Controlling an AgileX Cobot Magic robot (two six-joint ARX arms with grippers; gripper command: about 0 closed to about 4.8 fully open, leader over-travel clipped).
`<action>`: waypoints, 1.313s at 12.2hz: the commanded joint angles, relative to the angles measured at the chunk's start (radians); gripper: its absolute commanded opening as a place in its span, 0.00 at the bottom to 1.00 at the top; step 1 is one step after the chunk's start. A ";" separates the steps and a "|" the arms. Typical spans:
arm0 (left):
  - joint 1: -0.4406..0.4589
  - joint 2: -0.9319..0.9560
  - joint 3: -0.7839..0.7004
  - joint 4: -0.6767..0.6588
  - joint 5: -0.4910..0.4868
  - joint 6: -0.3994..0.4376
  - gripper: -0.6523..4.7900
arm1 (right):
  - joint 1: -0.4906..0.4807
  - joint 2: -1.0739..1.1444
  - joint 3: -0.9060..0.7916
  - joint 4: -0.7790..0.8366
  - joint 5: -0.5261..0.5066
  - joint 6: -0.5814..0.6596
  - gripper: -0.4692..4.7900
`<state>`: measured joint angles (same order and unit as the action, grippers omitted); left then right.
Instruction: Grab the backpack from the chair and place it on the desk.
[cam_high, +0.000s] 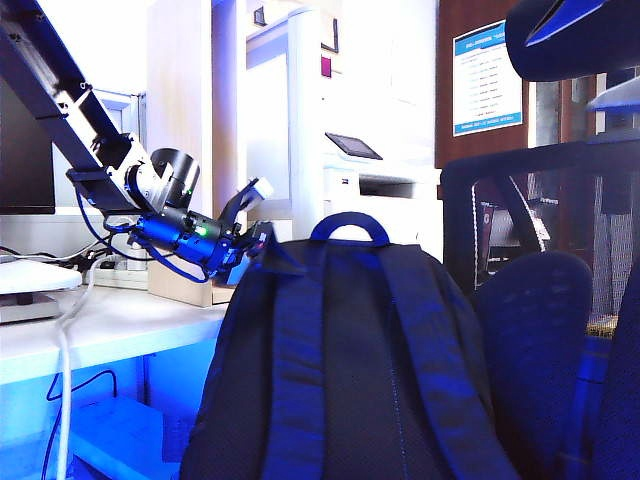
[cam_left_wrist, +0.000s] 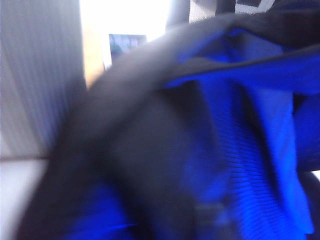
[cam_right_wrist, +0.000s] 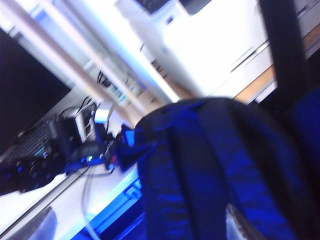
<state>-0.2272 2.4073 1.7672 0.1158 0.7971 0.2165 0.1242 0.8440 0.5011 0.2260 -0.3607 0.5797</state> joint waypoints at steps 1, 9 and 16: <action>-0.003 -0.011 0.007 0.054 0.019 0.011 0.11 | 0.002 -0.002 0.003 0.017 -0.021 0.000 0.91; -0.003 -0.328 0.007 0.058 0.026 -0.075 0.11 | 0.003 -0.003 0.005 0.021 -0.136 0.004 0.91; -0.003 -0.719 0.007 0.060 -0.233 -0.093 0.11 | 0.009 -0.005 0.006 0.011 -0.345 -0.040 0.91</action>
<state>-0.2409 1.7466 1.7420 -0.0467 0.6289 0.1143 0.1329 0.8440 0.5014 0.2192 -0.6716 0.5491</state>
